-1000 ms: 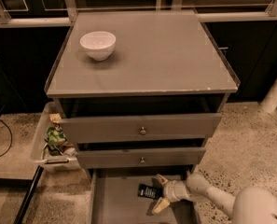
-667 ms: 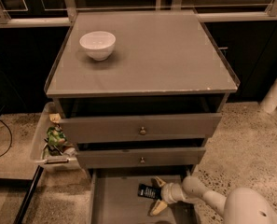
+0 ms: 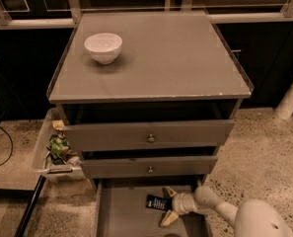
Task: Pick rxbar blueberry from bottom drawer and place on counter
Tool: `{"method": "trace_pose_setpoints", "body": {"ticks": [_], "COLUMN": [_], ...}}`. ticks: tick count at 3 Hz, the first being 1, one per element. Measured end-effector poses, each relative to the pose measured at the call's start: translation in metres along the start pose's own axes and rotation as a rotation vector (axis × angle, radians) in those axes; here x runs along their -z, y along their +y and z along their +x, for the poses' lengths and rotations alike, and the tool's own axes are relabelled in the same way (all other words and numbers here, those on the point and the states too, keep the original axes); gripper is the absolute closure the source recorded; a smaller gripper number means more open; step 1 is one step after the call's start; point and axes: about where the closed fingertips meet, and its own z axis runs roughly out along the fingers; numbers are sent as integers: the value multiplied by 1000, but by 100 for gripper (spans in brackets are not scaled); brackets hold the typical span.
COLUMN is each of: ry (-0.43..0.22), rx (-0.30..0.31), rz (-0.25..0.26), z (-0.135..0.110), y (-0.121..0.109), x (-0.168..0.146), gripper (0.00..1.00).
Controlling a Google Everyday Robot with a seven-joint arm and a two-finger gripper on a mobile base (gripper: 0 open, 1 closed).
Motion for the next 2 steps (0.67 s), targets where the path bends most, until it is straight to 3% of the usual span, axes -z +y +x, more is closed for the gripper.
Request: {"method": "trace_pose_setpoints", "body": {"ticks": [2], "ry": [0], "rx": [0], "rz": [0], "z": [0], "y": [0], "x": [0], "gripper": [41]}}
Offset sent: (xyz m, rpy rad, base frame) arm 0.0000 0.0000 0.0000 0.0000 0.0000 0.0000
